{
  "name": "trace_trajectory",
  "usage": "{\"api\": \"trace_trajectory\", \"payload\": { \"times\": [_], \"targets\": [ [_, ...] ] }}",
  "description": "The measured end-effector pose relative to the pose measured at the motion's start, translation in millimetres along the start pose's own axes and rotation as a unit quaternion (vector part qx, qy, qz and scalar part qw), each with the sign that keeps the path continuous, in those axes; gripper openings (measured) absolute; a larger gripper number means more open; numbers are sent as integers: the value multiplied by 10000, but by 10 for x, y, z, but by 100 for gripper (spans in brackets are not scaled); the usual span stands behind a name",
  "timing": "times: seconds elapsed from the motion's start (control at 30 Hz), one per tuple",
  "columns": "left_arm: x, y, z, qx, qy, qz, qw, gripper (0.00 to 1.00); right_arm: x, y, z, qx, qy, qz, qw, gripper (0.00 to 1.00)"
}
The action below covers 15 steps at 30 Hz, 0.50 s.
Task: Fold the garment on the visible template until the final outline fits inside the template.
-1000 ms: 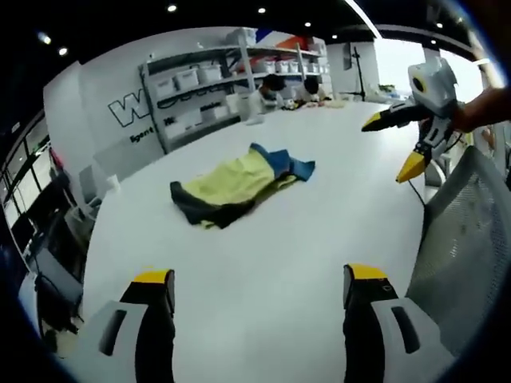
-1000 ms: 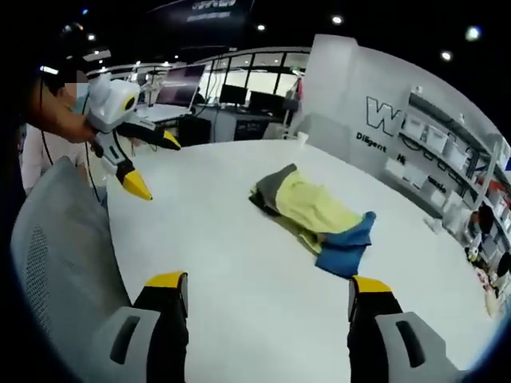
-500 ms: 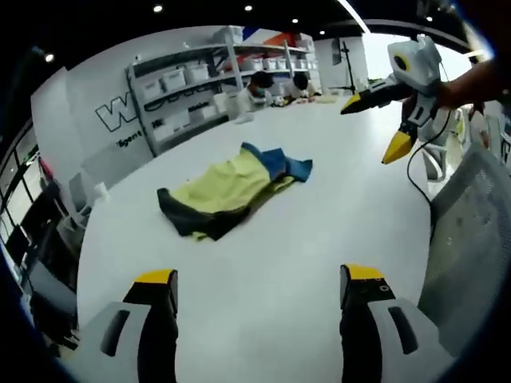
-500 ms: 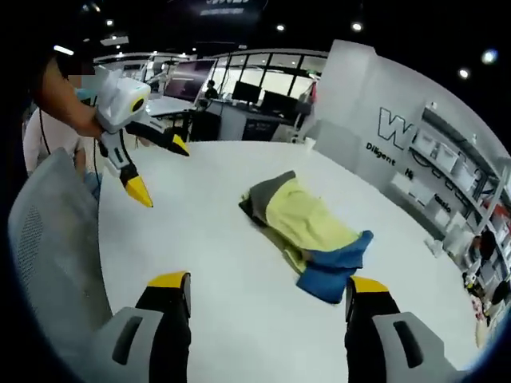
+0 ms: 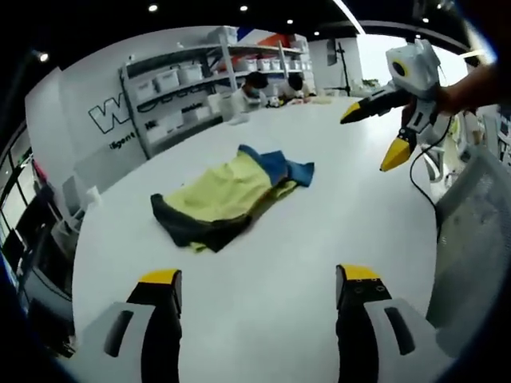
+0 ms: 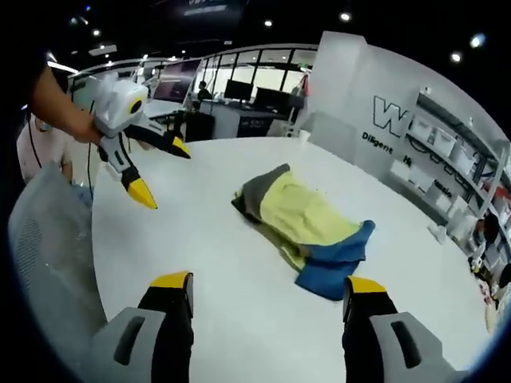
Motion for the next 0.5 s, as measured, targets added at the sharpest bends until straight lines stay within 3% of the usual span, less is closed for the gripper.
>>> {"api": "trace_trajectory", "payload": {
  "times": [0.07,0.13,0.33,0.5],
  "targets": [
    [-27,-23,-3,-26,23,-10,10000,80,19,-2,0,17,-50,32,10000,74],
    [-28,-64,-10,-72,335,35,9994,79,24,-17,17,65,-128,51,9999,73],
    [-17,-135,-76,-40,397,-2,9992,79,2,-53,87,39,-239,47,9997,71],
    [-16,-161,-137,-22,188,-15,9998,79,28,-79,105,79,-251,48,9996,67]
  ]
}}
Point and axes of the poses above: the point that each gripper's makers call its tool centre point, and the gripper's own axes: y roughly backward along the fingers, x roughly to its right, z roughly out of its underside, the point moved 8 cm from there along y, roughly backward along the fingers, and after that the axes turned 8 degrees about -z, right-handed, at the moved point
